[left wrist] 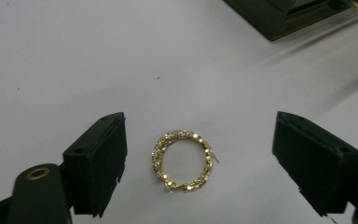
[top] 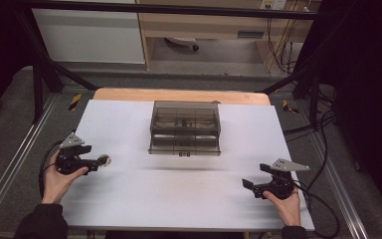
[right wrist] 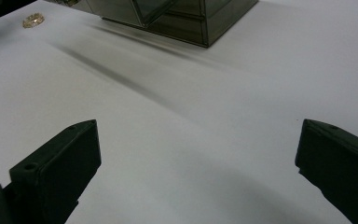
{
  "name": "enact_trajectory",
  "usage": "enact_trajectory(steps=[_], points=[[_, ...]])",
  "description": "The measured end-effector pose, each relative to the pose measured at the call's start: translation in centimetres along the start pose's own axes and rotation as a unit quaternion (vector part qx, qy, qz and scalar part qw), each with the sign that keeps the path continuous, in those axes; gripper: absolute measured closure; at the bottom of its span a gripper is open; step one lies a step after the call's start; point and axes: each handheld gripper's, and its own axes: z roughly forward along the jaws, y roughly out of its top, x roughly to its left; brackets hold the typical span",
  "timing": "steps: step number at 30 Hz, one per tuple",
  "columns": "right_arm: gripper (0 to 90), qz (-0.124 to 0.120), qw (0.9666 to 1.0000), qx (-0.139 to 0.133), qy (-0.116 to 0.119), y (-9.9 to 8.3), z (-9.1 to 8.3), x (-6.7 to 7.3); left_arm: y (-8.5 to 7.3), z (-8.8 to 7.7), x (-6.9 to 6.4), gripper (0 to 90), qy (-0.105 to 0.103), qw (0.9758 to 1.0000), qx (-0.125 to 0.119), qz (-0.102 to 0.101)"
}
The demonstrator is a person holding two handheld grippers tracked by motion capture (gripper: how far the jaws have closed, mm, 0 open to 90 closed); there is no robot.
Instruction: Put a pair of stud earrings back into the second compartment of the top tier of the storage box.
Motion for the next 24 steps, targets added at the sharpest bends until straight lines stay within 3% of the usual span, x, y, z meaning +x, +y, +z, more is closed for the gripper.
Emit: enact_trajectory(steps=[8,15,24], points=[[0.7,0.001,1.0,0.002,-0.002,0.0,0.0,-0.1,-0.7,1.7,0.7,38.6,0.028,0.9993,0.022,0.006],[0.7,0.001,1.0,0.001,-0.003,0.0,0.0,-0.1,-0.9,2.3,1.2,57.1,0.026,0.9991,0.032,0.01],[0.7,0.001,1.0,0.001,-0.003,0.0,0.0,-0.1,-1.1,2.8,1.4,72.2,0.022,0.9991,0.035,0.008]])
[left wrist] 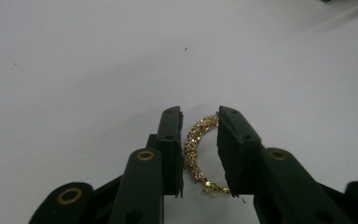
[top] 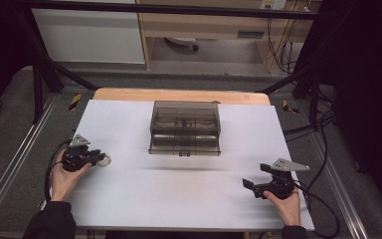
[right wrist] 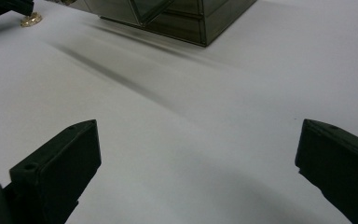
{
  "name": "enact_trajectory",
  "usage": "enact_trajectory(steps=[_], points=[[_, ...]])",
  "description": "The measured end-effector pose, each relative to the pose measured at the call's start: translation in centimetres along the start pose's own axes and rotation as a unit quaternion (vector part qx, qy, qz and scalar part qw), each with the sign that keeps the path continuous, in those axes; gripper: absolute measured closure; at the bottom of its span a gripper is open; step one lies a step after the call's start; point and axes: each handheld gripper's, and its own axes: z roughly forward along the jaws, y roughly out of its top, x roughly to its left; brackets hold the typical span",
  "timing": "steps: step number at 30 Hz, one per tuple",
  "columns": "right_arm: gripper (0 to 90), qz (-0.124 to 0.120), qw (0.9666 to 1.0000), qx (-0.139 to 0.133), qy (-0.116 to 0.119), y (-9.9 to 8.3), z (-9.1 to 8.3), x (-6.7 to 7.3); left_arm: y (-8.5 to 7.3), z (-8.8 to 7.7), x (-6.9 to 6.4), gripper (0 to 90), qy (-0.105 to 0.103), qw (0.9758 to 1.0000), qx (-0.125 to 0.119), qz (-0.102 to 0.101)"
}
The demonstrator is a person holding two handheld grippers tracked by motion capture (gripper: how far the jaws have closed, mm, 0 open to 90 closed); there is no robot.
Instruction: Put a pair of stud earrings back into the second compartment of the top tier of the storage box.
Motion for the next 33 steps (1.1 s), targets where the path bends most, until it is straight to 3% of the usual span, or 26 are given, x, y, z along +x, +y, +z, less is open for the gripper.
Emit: enact_trajectory(steps=[17,33], points=[[0.7,0.0,1.0,0.0,0.001,0.0,0.0,0.0,-0.3,0.5,0.3,84.9,-0.006,1.0,-0.002,-0.002],[0.7,0.003,1.0,0.0,0.002,0.0,0.0,0.0,0.1,-0.8,-0.3,86.3,-0.008,0.9999,-0.015,0.0]])
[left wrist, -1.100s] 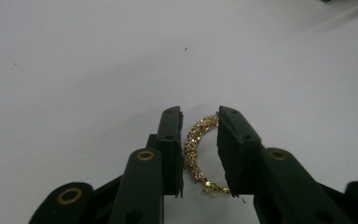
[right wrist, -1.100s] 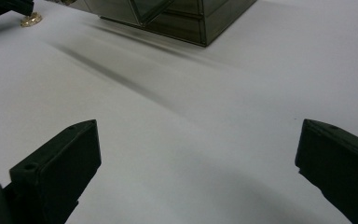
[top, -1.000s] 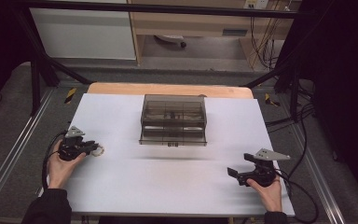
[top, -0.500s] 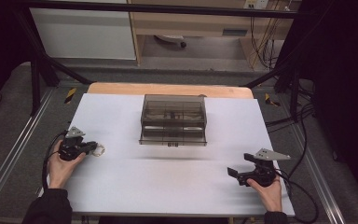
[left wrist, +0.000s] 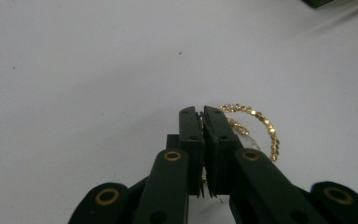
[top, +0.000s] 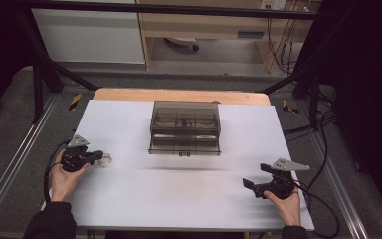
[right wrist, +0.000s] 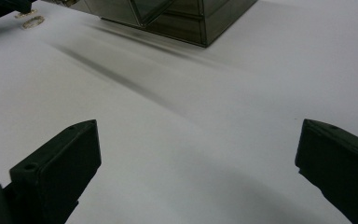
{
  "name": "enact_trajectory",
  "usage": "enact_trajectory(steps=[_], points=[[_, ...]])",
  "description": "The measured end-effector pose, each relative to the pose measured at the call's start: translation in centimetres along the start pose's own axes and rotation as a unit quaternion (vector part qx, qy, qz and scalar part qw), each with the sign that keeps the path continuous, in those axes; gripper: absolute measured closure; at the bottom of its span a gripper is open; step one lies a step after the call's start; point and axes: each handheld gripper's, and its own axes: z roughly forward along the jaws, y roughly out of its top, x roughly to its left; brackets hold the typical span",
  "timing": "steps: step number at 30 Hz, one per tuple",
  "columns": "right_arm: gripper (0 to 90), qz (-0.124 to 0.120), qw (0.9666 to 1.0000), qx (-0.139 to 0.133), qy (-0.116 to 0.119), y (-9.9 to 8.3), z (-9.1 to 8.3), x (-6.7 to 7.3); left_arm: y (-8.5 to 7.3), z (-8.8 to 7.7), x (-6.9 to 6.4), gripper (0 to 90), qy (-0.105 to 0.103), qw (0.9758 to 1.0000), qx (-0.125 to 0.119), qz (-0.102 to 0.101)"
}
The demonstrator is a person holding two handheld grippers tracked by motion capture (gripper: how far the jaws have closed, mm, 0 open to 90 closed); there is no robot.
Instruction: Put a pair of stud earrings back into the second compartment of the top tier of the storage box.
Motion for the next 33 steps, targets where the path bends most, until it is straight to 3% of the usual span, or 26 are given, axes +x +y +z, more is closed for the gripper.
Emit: enact_trajectory(steps=[13,33], points=[[0.7,0.0,1.0,0.003,0.002,0.0,0.0,0.0,0.8,-0.9,-1.5,86.3,-0.017,0.9998,-0.007,-0.008],[0.7,0.0,0.9999,0.011,0.001,-0.1,0.2,0.1,3.9,-2.4,-6.1,86.3,-0.046,0.9984,-0.02,0.025]])
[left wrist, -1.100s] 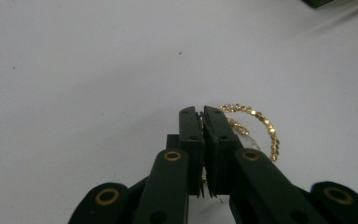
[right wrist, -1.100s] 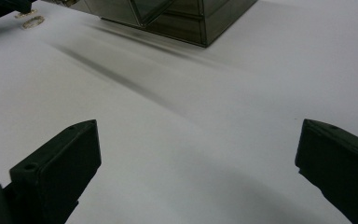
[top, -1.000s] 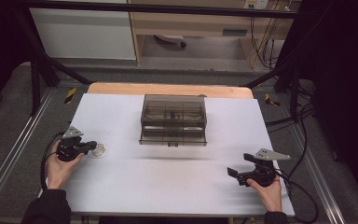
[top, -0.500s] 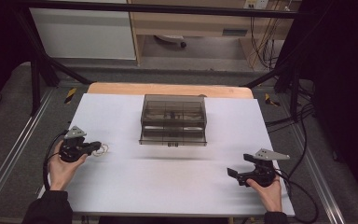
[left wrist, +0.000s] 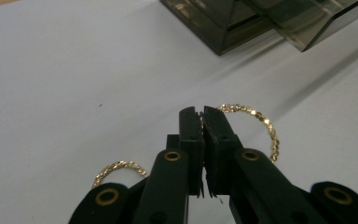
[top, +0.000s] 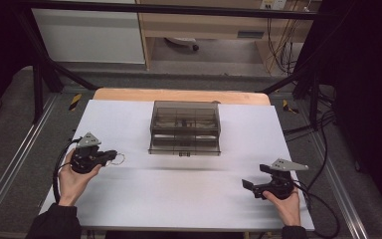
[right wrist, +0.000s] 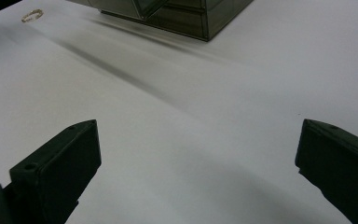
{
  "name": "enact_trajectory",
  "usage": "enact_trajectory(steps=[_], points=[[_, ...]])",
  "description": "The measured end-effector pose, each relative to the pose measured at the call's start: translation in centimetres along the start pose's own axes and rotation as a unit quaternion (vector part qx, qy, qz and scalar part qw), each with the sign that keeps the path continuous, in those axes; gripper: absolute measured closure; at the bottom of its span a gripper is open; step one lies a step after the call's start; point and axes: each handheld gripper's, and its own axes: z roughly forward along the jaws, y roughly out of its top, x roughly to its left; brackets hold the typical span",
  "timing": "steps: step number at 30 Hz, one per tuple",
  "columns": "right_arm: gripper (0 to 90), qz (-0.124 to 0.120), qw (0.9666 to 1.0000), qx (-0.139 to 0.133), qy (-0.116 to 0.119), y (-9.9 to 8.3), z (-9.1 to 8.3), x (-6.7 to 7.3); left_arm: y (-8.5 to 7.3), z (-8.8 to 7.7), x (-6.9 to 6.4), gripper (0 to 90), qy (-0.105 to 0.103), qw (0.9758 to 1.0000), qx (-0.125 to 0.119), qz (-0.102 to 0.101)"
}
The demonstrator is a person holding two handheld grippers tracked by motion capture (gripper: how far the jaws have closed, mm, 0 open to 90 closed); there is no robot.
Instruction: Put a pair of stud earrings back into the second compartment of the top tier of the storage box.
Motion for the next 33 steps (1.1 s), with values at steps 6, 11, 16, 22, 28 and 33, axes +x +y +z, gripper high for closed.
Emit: enact_trajectory(steps=[6,11,16,22,28,33], points=[[0.7,-0.001,1.0,0.002,0.0,0.0,0.0,0.0,1.4,-0.3,-1.8,86.4,-0.012,0.9998,-0.005,0.013],[0.7,-0.002,1.0,0.003,-0.001,0.0,0.0,0.0,2.5,-0.6,-2.7,86.4,-0.018,0.9996,-0.012,0.019],[0.7,-0.002,1.0,0.003,-0.001,0.0,0.0,0.0,3.8,-0.6,-3.6,86.3,-0.024,0.9992,-0.015,0.027],[0.7,-0.002,1.0,0.004,-0.001,0.0,0.0,0.0,4.9,-0.3,-4.4,86.3,-0.031,0.9988,-0.016,0.034],[0.7,-0.002,1.0,0.006,-0.001,0.0,0.0,0.0,6.4,0.0,-5.6,86.4,-0.035,0.9981,-0.018,0.048],[0.7,-0.002,1.0,0.006,0.0,0.0,0.0,0.0,8.0,0.6,-6.8,86.3,-0.04,0.9973,-0.017,0.06]])
